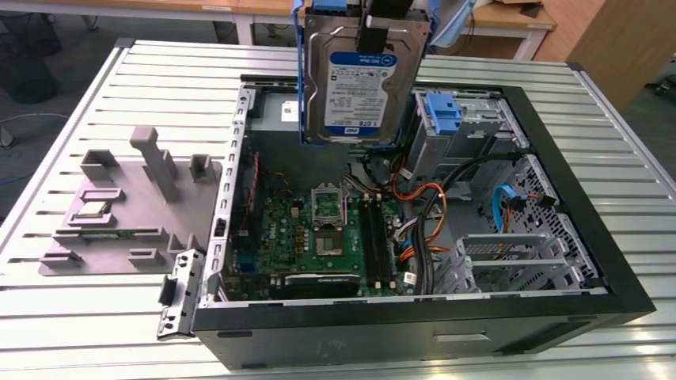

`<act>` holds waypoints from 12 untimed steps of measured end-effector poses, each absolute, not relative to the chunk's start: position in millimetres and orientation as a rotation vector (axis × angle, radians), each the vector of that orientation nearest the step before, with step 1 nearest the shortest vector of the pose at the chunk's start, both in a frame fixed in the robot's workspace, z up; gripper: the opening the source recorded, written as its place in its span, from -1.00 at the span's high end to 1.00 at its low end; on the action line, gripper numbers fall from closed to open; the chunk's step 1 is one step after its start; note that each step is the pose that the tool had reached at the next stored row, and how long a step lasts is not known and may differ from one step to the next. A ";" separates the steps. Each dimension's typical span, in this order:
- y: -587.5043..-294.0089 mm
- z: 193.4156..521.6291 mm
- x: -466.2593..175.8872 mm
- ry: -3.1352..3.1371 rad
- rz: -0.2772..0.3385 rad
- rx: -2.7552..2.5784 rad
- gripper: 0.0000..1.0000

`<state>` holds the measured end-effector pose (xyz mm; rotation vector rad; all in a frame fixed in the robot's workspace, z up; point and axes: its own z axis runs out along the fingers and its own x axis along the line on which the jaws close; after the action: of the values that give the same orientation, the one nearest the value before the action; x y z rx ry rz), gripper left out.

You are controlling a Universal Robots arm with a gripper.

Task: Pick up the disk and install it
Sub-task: 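Pick up the disk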

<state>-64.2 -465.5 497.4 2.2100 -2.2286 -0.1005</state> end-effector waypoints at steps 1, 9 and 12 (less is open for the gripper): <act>-467.4 497.3 -64.3 -2.228 -0.100 2.210 0.30; -482.1 496.0 -64.2 -2.228 -0.100 2.210 0.30; -487.0 495.4 -64.2 -2.229 -0.100 2.210 0.30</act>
<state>-64.2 -487.0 495.4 2.2100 -2.2285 -0.1004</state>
